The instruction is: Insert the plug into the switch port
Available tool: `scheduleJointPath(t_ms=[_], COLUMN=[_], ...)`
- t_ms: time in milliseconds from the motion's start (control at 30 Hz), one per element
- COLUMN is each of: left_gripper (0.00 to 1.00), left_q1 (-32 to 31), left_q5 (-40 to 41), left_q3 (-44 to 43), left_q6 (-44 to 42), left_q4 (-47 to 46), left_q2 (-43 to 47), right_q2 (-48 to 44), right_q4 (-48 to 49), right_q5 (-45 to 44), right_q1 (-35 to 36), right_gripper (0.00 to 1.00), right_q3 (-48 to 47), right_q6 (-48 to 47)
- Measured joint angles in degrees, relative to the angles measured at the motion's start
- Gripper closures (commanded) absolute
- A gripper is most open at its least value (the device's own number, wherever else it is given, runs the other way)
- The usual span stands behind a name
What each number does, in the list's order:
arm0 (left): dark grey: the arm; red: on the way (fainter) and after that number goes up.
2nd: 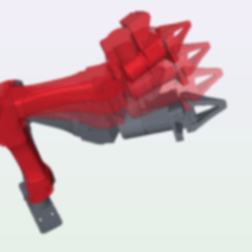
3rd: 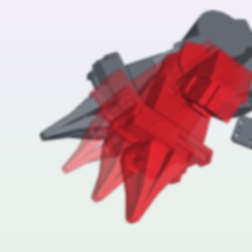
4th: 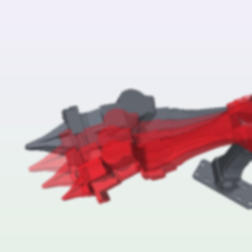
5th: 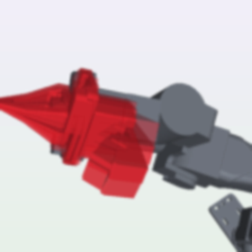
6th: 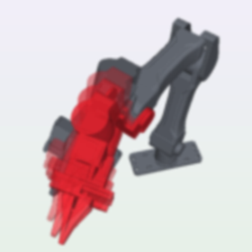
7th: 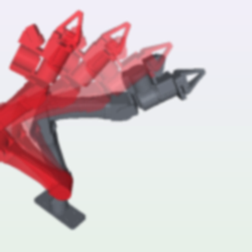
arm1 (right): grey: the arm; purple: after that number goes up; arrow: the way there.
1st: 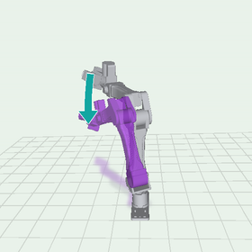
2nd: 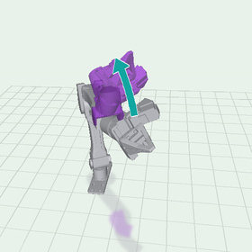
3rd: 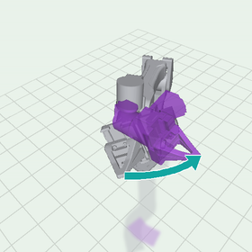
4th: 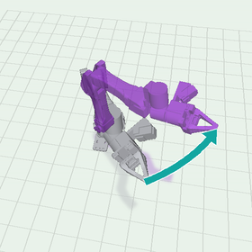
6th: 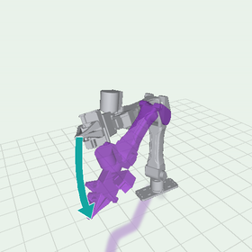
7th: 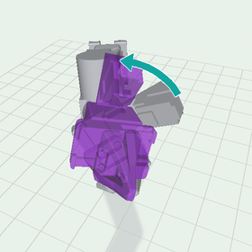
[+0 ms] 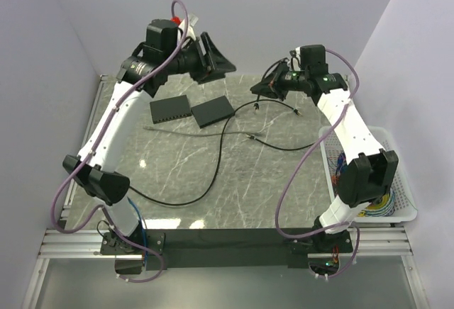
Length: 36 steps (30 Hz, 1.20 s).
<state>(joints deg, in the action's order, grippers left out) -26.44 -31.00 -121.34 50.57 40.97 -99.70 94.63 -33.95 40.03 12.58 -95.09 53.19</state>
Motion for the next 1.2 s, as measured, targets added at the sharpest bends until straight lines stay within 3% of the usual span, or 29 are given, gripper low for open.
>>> scheduleJointPath(t_ms=[167, 267, 433, 700, 1200], left_gripper=[0.42, 0.42, 0.42, 0.43, 0.44], left_q1=[-4.83, -11.34, -17.29, -18.08, -19.78], left_q5=[17.90, 28.00, 34.93, 36.54, 24.57], left_q3=[-0.96, -3.93, -6.01, -6.01, -4.46], left_q6=[-8.26, -11.85, -14.49, -17.38, -22.77], left_q4=[14.29, 20.20, 22.43, 22.25, 17.00], left_q2=[0.37, -1.14, -1.81, -2.38, -3.39], right_q2=[2.84, 4.87, 5.97, 6.58, 10.25], right_q4=[-8.74, -13.42, -16.59, -18.14, -17.97], right_q5=[-4.70, -7.17, -9.88, -10.69, -10.25], right_q1=[-0.24, -0.20, 0.17, 1.18, 1.92], right_gripper=[1.00, 1.00, 1.00, 1.00, 1.00], right_q3=[-3.28, -5.51, -6.49, -6.97, -11.19], right_q6=[-2.69, -4.15, -5.16, -5.27, -3.82])
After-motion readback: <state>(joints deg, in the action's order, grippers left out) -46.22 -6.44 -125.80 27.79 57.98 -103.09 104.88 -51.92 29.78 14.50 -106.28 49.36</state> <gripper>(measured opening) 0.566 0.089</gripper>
